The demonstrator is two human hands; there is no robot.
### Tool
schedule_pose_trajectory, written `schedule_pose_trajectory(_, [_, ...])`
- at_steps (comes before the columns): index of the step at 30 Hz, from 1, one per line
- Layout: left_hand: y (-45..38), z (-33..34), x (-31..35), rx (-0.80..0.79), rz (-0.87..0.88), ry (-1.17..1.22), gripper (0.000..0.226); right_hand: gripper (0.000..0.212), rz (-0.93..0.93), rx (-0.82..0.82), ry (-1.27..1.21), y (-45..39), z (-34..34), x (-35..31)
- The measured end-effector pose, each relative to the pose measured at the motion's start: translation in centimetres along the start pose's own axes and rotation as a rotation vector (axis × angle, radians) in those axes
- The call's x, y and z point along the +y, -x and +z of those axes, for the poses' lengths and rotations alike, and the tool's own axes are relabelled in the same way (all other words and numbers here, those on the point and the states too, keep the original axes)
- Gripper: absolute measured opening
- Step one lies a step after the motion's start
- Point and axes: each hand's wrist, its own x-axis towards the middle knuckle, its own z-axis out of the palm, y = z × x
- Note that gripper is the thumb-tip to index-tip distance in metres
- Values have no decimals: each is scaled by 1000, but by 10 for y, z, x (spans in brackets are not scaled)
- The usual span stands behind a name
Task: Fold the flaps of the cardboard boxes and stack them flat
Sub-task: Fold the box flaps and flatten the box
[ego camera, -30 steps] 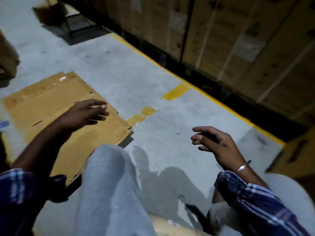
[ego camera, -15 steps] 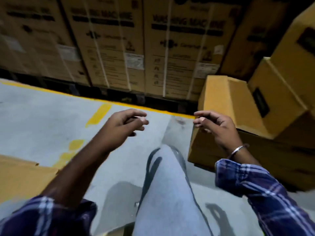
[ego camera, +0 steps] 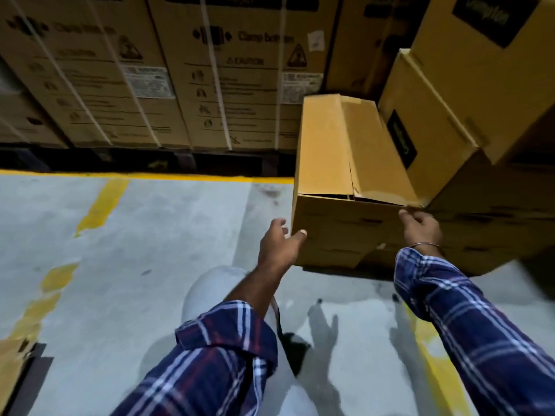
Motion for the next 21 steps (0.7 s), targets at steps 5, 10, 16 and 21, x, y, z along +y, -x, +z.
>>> schedule_pose_trajectory(5, [-36, 27, -6, 46, 98, -200, 77, 53, -21, 10, 70, -20, 18, -8])
schedule_pose_trajectory(10, [-73, 51, -10, -12, 22, -3, 89, 72, 80, -15, -17, -34, 54, -17])
schedule_pose_trajectory(16, [-117, 55, 0, -16, -133, 304, 95, 68, 90, 88, -192, -46, 77, -2])
schedule_pose_trajectory(21, [-119, 54, 1, 26, -24, 280, 86, 75, 155, 41, -296, -30, 72, -8])
